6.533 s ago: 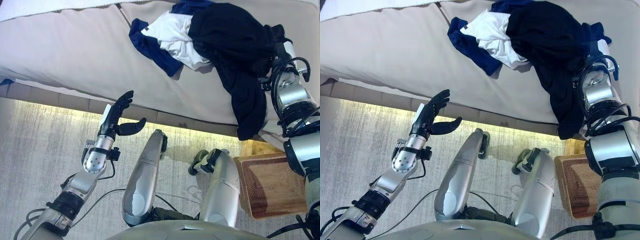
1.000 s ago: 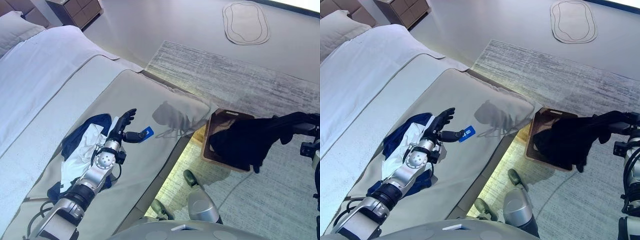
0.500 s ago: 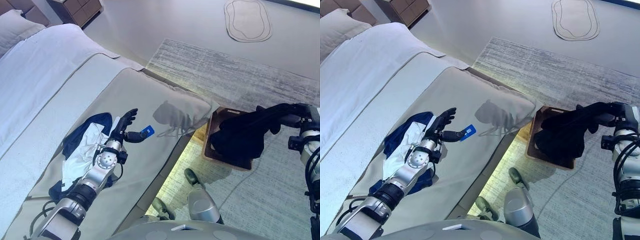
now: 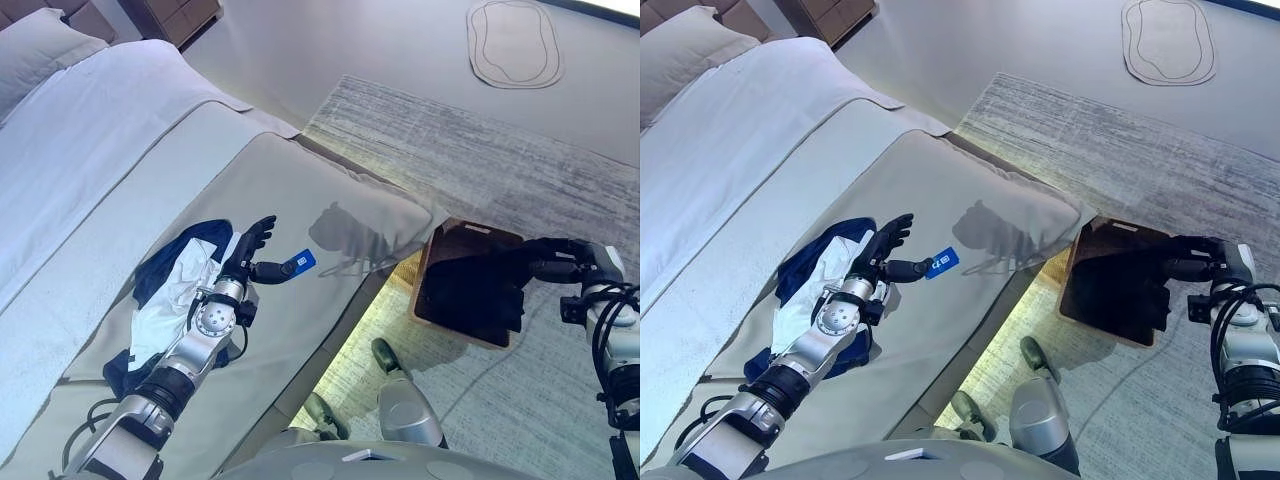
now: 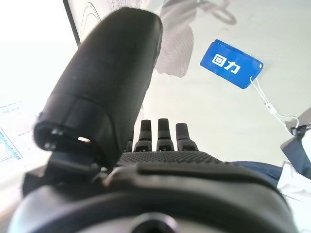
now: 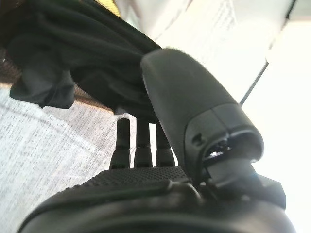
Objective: Pick up the clothes from the bed and place them into the basket
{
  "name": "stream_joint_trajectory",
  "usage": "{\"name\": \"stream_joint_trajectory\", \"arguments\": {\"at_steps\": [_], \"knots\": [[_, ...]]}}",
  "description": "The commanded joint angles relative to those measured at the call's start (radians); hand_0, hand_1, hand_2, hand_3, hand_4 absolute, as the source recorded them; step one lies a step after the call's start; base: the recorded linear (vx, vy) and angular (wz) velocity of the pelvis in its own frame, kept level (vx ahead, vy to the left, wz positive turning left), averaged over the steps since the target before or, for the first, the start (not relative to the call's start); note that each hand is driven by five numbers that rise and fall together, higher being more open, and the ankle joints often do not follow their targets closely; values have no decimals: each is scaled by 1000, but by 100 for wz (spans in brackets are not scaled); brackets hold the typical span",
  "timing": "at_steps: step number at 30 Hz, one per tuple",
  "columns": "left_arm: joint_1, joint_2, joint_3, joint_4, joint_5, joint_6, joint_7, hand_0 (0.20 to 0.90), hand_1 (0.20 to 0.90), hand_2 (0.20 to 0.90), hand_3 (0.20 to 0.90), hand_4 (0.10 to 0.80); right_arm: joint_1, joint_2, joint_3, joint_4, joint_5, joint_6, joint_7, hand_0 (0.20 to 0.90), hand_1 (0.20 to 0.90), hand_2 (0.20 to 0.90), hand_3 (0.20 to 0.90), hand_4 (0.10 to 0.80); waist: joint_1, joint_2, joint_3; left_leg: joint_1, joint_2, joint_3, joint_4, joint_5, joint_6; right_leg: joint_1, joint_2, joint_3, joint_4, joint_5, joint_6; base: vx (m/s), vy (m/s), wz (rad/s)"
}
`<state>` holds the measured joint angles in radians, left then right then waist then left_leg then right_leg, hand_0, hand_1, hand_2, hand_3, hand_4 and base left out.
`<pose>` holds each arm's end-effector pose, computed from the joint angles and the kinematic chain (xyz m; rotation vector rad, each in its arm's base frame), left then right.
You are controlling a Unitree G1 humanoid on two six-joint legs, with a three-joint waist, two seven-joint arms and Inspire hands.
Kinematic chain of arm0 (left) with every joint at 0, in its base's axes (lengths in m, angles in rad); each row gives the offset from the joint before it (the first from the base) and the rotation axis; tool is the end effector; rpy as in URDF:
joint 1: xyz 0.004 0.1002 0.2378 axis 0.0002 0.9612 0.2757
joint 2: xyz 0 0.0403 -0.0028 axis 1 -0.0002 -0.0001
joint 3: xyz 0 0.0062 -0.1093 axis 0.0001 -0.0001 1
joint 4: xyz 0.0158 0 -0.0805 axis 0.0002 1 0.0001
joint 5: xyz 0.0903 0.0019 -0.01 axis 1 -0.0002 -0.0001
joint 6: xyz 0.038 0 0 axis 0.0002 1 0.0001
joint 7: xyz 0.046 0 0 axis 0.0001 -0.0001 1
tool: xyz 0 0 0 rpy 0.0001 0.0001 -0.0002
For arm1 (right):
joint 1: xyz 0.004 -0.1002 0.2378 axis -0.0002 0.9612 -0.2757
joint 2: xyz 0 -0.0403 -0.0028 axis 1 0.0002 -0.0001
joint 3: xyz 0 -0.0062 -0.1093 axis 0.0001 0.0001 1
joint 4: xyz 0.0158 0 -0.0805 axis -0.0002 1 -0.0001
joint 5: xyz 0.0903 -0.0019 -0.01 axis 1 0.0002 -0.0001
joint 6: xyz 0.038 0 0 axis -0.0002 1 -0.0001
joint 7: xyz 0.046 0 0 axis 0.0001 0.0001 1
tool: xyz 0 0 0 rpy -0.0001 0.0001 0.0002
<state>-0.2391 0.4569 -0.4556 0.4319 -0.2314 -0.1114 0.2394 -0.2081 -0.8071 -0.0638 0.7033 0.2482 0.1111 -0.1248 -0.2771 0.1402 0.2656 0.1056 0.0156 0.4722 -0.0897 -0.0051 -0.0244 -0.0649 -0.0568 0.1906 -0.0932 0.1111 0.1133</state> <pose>0.2235 0.1862 0.0091 0.3648 0.1640 -0.0857 0.1968 -0.3684 0.0626 -0.4915 0.4552 -0.5507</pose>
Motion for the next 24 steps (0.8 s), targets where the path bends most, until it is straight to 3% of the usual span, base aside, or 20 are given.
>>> {"name": "stream_joint_trajectory", "arguments": {"at_steps": [1,12,21,24], "knots": [[-42,18,30,-76,56,-67,38,900,900,900,900,800,-124,-47,0,19,-48,-68,-78,900,900,900,900,800,32,-27,-65,-40,-13,-139,103,-119,22,-5,53,-95,15,-41,-21,0,6,10],[-20,26,48,-89,65,-70,21,900,900,900,900,800,-88,-29,-10,-73,17,-152,-37,900,900,900,900,800,52,-48,-82,-32,-11,-155,100,-116,22,14,54,-116,17,-50,-28,3,1,2],[4,12,76,-77,80,-72,7,900,900,900,900,800,-79,58,-51,-242,296,-292,41,900,900,900,900,800,86,-64,-101,-20,-10,-188,101,-114,16,50,49,-148,20,-66,-34,32,-1,13],[14,7,80,-61,82,-83,3,900,900,900,900,800,-107,103,-59,-279,359,-320,-10,900,900,900,900,800,112,-68,-107,-20,-15,-216,100,-109,13,65,45,-169,20,-71,-37,30,-12,16]]}}
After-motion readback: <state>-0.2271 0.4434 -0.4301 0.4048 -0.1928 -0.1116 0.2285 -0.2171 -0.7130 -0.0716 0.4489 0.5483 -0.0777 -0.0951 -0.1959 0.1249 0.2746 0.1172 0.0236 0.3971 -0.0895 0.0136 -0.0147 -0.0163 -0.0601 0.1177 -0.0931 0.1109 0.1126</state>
